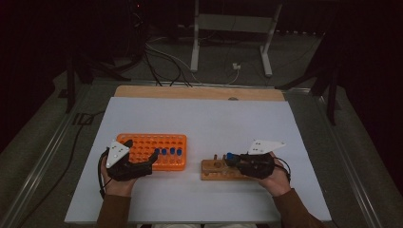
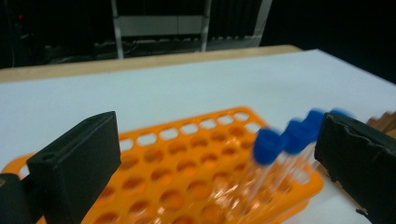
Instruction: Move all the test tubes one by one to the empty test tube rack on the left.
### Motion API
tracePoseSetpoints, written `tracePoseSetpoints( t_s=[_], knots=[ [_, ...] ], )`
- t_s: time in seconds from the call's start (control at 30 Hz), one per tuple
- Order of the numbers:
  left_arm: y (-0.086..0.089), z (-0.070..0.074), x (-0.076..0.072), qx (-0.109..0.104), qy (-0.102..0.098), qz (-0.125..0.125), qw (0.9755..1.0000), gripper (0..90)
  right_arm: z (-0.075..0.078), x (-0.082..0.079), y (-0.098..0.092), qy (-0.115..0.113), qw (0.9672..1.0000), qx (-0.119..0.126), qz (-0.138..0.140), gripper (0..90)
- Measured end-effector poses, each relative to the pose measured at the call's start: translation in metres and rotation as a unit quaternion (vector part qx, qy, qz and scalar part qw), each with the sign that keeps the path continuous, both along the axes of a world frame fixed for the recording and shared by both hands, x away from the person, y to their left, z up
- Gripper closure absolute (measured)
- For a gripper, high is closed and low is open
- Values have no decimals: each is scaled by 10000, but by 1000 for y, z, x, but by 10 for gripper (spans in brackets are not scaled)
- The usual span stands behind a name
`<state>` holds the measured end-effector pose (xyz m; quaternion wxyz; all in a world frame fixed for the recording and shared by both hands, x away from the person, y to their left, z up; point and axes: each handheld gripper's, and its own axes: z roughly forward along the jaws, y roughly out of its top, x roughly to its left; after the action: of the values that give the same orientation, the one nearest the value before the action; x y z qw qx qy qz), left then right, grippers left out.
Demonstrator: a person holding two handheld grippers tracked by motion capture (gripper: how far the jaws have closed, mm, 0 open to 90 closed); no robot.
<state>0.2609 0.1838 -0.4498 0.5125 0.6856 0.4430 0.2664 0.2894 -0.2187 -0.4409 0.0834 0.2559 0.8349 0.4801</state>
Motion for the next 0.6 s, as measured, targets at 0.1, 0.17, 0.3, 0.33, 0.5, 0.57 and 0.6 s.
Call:
tracePoseSetpoints(
  t_s=[0.1, 0.17, 0.3, 0.33, 0.5, 0.57, 0.6],
  knots=[
    [-9, 7, -1, -15, -93, -126, 9999, 22, 6, 0, -3, -14, 10000, 94, 16, 766],
    [-15, 11, 0, -52, -123, -205, 9997, 34, 11, 0, -7, -22, 9998, 208, 66, 766],
    [-31, 19, 3, -78, -203, -424, 9989, 46, 25, -1, -14, -105, 9991, 402, 71, 766],
    [-35, 21, 3, -90, -218, -492, 9985, 49, 28, -1, -16, -146, 9988, 465, 82, 766],
    [-56, 29, 8, -165, -289, -808, 9962, 65, 47, -1, -23, -311, 9971, 687, 24, 765],
    [-66, 29, 11, -158, -273, -948, 9950, 68, 51, 1, -23, -319, 9970, 699, -15, 765],
    [-71, 30, 13, -148, -249, -1020, 9944, 71, 52, 2, -22, -329, 9970, 693, -31, 765]
  ],
)
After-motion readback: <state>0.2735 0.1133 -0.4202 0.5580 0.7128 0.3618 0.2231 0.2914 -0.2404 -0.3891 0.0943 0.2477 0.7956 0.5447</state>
